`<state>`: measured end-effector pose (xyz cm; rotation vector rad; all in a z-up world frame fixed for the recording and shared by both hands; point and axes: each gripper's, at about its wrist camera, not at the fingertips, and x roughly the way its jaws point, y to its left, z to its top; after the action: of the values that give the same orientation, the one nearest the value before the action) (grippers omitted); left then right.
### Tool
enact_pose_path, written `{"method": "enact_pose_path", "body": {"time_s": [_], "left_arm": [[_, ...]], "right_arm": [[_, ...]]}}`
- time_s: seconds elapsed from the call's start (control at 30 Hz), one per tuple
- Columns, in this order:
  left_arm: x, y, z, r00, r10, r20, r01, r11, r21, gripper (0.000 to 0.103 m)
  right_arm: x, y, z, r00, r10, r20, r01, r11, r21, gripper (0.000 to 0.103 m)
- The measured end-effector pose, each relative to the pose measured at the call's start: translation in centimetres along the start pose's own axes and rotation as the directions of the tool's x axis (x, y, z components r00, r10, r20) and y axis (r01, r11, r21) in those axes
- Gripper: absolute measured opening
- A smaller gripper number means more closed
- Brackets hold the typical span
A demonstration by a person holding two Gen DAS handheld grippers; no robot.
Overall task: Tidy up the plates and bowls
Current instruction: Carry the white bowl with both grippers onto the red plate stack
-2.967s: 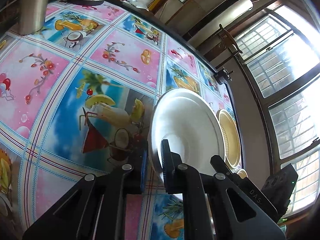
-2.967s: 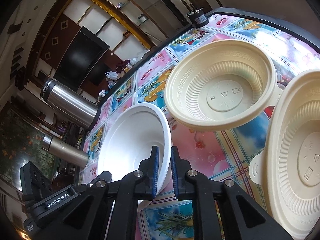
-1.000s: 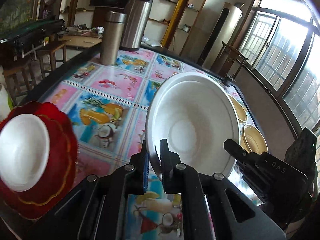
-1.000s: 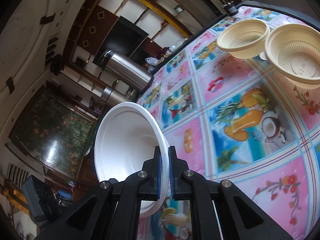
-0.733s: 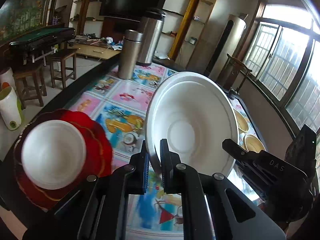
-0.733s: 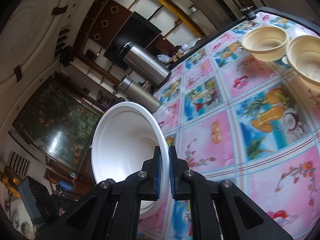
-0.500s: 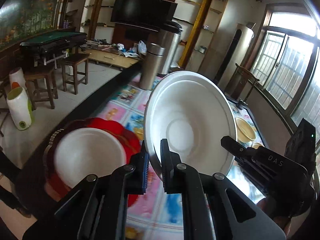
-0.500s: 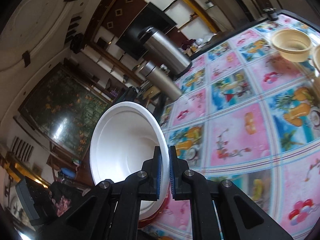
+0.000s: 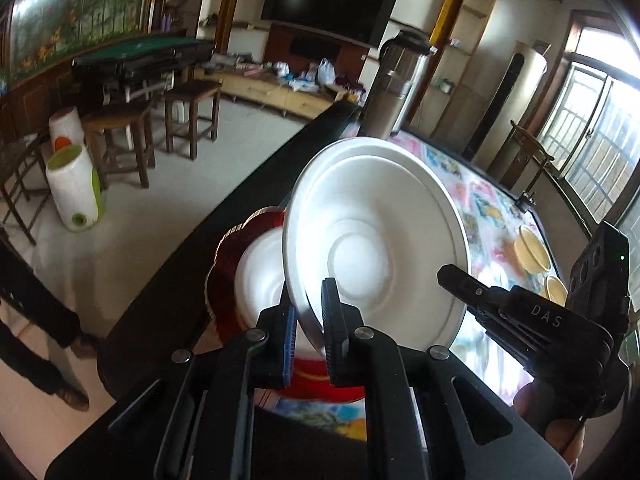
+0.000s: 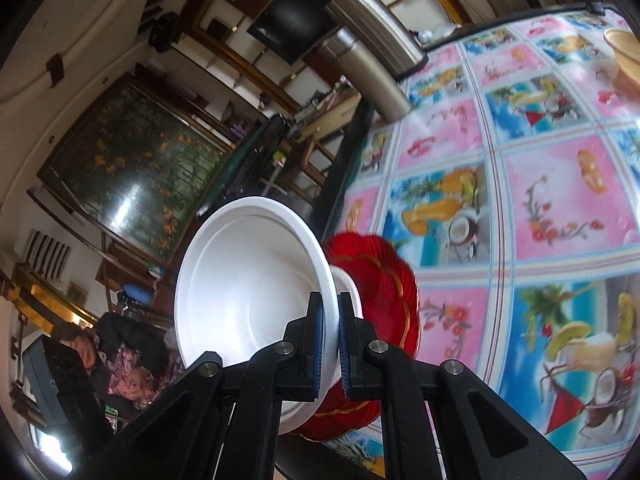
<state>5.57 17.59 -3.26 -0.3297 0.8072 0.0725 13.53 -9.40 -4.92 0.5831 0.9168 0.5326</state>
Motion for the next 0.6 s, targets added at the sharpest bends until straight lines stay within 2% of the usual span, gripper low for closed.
{"method": "enact_pose_path", "body": {"time_s": [0.33, 0.6], "left_arm": [[2.3, 2.3, -0.6, 0.996, 0.000, -0.089, -0.006, 0.998, -0.064, 0.012], [2.0, 2.9, -0.9, 0.994, -0.004, -0.106, -0.005, 0.997, -0.081, 0.014]], "right_arm": [[2.8, 0.0, -0.9, 0.999, -0.032, -0.035, 0.032, 0.999, -0.006, 0.007], [4.0, 0.1, -1.3, 0.997, -0.048, -0.057, 0.047, 0.999, -0.017, 0.008]]}}
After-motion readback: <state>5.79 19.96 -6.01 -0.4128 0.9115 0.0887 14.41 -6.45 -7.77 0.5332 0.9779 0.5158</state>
